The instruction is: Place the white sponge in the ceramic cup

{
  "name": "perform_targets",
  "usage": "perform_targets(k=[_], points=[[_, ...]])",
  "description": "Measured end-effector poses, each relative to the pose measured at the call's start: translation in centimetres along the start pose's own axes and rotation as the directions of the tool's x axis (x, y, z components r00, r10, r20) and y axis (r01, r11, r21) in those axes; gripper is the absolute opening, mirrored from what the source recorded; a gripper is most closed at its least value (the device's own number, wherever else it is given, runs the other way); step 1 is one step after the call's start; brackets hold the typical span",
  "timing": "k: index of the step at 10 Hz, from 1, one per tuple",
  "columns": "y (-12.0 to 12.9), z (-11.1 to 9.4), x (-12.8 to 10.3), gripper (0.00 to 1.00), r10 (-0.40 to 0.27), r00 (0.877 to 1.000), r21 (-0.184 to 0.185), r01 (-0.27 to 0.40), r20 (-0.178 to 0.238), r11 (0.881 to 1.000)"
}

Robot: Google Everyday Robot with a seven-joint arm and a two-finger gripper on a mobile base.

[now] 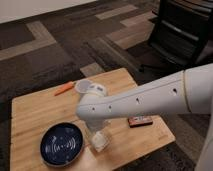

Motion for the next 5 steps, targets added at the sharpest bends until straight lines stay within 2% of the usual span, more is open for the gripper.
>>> perform_targets(k=[2,5], points=[[-0.1,1.0,0.2,0.65,-0.06,0.998,0.024,0.06,0.021,0.998],[0.8,3.2,-0.1,0.65,-0.145,0.988,0.035,0.144,0.042,0.989]])
